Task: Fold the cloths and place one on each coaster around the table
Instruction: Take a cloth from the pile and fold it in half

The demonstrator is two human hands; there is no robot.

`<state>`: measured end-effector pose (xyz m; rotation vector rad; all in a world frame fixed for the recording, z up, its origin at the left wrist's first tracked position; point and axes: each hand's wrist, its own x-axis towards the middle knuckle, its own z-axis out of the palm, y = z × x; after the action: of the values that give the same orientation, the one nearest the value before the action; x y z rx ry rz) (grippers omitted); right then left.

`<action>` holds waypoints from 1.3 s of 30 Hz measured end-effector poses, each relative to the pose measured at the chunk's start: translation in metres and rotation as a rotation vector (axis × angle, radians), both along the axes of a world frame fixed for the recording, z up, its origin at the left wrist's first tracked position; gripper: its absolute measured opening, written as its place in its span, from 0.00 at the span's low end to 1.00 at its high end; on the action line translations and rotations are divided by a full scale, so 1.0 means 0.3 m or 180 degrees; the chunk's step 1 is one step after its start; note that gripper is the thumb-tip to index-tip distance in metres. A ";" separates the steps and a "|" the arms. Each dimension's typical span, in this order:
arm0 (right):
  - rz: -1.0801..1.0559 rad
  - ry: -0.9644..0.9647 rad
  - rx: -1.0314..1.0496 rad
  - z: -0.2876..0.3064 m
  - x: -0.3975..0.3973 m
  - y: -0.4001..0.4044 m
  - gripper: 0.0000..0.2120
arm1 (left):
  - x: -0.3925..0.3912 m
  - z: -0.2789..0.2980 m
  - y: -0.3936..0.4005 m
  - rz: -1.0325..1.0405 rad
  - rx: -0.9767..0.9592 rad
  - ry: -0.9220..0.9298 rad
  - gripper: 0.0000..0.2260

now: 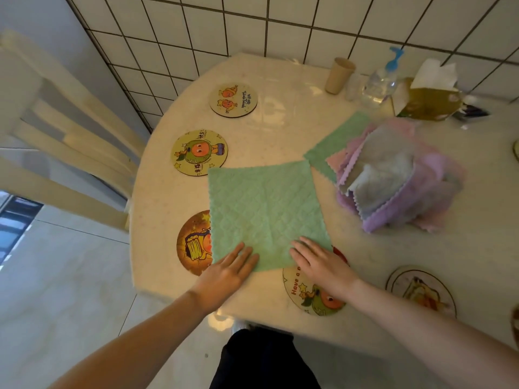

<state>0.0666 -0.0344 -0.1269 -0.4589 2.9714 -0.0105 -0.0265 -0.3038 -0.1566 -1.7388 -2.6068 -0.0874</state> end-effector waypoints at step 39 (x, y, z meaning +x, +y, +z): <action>-0.3473 -0.0106 -0.3094 0.012 -0.440 0.260 0.08 | -0.436 0.099 0.166 0.4206 0.2009 -0.2879 0.08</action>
<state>-0.0655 0.0437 -0.1234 1.0961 2.5438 -1.4998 -0.1572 -0.2540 -0.1268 0.4715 -3.0094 -1.6417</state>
